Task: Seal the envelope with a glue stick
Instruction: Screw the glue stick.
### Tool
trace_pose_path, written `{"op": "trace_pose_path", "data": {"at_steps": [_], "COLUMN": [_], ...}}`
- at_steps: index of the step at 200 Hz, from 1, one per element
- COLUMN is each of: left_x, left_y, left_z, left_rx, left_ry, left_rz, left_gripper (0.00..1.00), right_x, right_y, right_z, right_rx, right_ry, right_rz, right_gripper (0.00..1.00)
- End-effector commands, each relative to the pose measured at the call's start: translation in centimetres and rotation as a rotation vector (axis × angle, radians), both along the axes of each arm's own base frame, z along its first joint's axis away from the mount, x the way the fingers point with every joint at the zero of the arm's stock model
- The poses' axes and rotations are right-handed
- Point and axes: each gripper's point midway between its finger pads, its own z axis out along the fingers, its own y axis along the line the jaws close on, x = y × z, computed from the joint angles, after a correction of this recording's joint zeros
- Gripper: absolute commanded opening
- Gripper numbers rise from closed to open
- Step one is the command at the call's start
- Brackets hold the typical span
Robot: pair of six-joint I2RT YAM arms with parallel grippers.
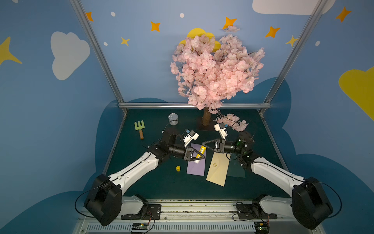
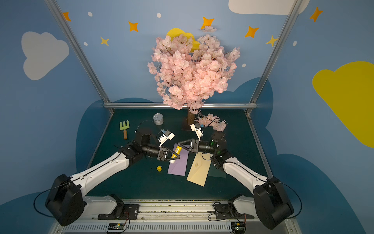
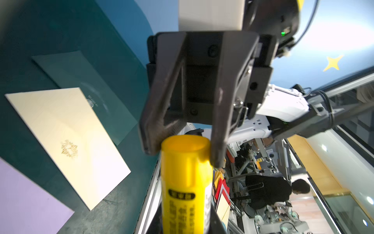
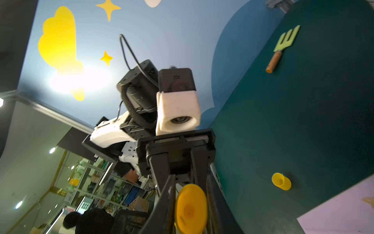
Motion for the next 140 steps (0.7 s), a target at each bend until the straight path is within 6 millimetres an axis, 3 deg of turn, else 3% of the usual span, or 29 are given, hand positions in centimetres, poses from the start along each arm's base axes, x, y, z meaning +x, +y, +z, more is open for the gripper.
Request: {"op": "trace_pose_path", "data": {"at_steps": [1, 22, 33, 61, 71, 105, 140], "left_x": [-1.6, -2.8, -2.8, -1.6, -0.5, 2.4, 3.7], "left_y": [0.1, 0.3, 0.5, 0.7, 0.9, 1.5, 1.6], "left_z": [3.2, 3.9, 3.7, 1.6, 0.5, -2.9, -4.2], "left_rx": [-0.128, -0.15, -0.141, -0.028, 0.029, 0.188, 0.242], "left_ry": [-0.021, -0.009, -0.013, -0.048, -0.076, -0.112, -0.124], "left_rz": [-0.119, -0.184, -0.174, -0.056, 0.012, 0.183, 0.242], "left_gripper": [0.03, 0.03, 0.03, 0.03, 0.03, 0.03, 0.03], "right_x": [-4.6, -5.4, -5.5, -2.1, -1.0, 1.9, 3.0], "right_y": [-0.6, -0.5, -0.6, -0.8, -0.7, 0.0, 0.7], "right_z": [4.4, 4.5, 4.7, 3.8, 3.1, -2.7, -5.1], "right_rx": [0.153, 0.164, 0.17, 0.131, 0.098, -0.205, -0.292], "right_ry": [-0.203, -0.19, -0.209, -0.094, -0.052, 0.145, 0.209], "right_rz": [0.213, 0.275, 0.272, 0.138, 0.082, -0.091, -0.15], "right_gripper": [0.19, 0.22, 0.3, 0.49, 0.52, 0.54, 0.55]}}
